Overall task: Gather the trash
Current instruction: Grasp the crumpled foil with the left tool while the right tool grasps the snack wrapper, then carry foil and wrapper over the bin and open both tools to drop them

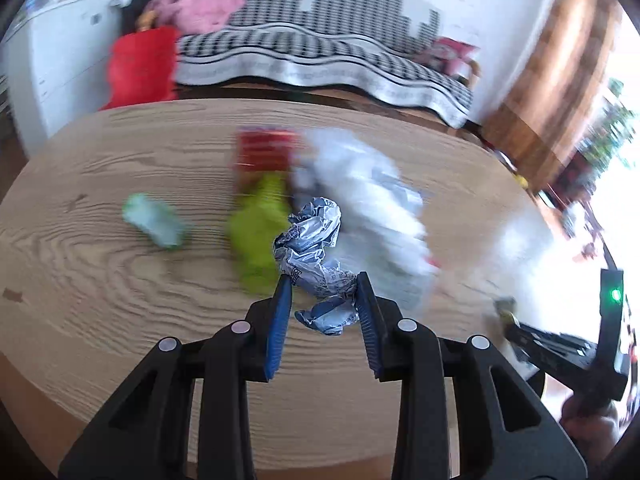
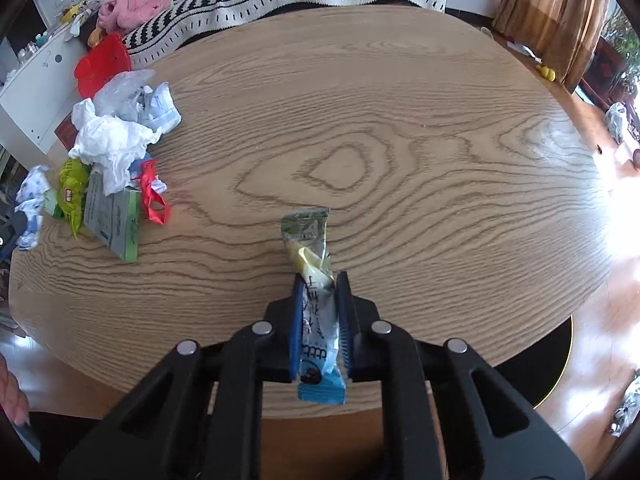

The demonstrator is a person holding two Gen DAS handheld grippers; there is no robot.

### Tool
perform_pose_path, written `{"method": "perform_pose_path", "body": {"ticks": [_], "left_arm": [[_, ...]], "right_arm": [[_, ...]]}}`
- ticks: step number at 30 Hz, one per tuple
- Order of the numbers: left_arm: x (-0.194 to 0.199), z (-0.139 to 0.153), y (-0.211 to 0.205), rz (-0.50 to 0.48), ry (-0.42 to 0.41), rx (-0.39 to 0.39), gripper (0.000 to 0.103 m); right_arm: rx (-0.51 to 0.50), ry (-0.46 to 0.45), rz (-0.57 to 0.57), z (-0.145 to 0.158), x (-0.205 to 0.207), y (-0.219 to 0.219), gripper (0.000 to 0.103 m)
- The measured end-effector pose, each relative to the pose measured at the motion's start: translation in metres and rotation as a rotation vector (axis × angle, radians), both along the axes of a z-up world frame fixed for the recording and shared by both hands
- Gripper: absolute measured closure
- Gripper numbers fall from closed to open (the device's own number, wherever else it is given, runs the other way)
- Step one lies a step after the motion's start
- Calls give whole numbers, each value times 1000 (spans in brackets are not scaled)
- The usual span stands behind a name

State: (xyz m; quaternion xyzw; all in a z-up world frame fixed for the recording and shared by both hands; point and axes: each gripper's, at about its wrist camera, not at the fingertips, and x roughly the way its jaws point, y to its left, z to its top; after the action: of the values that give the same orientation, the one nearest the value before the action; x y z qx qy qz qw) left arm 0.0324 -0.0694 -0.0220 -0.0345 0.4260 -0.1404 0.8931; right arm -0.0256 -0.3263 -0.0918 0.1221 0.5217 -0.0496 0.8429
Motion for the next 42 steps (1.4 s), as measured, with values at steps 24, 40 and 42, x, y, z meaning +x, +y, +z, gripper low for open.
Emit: {"method": "perform_pose_path", "body": {"ticks": [24, 40, 42], "left_arm": [[-180, -67, -338, -768, 33, -23, 71], [-179, -175, -431, -801, 211, 113, 71], [-174, -178, -436, -799, 212, 118, 71]], "right_arm": [[18, 37, -537, -41, -243, -277, 87], [114, 42, -541, -55, -248, -289, 87], [114, 40, -541, -54, -247, -289, 87]]}}
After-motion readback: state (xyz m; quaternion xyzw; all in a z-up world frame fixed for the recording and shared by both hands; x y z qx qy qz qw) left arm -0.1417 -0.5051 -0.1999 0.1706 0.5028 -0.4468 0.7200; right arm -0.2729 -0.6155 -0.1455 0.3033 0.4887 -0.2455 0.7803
